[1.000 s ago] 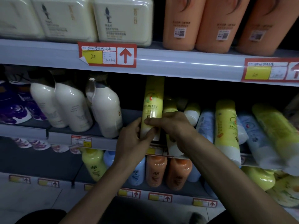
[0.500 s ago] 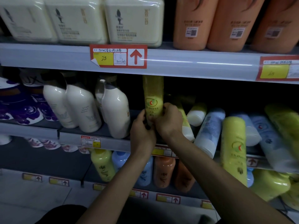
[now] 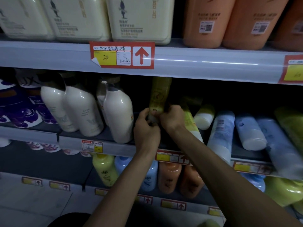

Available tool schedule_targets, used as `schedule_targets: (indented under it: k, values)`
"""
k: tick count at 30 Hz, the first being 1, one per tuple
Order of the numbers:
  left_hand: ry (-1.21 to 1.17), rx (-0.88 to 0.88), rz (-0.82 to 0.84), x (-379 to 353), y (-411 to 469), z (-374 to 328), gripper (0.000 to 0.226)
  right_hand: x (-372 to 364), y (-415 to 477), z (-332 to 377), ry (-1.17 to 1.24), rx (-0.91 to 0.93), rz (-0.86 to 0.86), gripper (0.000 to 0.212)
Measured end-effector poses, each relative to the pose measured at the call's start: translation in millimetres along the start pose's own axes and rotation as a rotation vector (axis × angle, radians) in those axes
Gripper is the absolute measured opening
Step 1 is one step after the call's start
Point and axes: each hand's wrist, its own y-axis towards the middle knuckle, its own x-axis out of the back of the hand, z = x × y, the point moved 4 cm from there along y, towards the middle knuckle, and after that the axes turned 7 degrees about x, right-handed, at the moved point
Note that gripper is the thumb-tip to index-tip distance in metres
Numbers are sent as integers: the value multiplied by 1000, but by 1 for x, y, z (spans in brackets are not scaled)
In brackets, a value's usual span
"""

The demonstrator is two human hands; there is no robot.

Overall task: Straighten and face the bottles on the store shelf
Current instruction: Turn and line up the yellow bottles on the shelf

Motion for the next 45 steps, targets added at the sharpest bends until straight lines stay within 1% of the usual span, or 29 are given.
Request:
schedule_targets:
  k: [6,12,18,21,25,26,29,32,35,37,38,40,41,42,43,45]
  values:
    - [-25,31,-13,0,1,3,54,-3,2,2,-66,59,24,32]
    - [-25,34,26,-1,3,4,57,-6,0,2,-75,74,50,27]
    - [-10,49,67,2,0,1,57,-1,-11,7,-22,19,77,26]
    - [1,33,117,10,-13,-3,55,12,-25,16,22,70,92,32]
    - [84,-31,191,24,-41,-6,55,52,-62,21,12,171,104,59]
    - [106,-58,209,29,-47,-7,55,62,-72,19,15,191,122,62]
    - [179,-158,278,44,-71,-8,52,91,-99,17,65,217,174,59]
    - [271,-265,346,63,-98,-13,53,118,-124,20,24,286,169,53]
    - [362,-417,399,79,-117,-11,51,132,-154,15,3,315,214,49]
    - [379,-474,423,86,-127,-3,48,132,-176,-2,51,299,298,44]
    - [374,-487,438,89,-133,2,47,130,-187,-12,74,272,402,41]
    - [389,-473,484,91,-145,16,44,118,-210,-44,58,183,698,37]
    - [409,-460,506,92,-151,26,42,111,-221,-64,-13,150,823,38]
    - [437,-450,528,93,-158,37,39,104,-229,-87,-104,119,902,39]
    - [474,-448,555,93,-164,50,35,98,-236,-110,-161,92,952,37]
    - [568,-421,643,88,-177,83,29,85,-247,-159,-273,30,984,24]
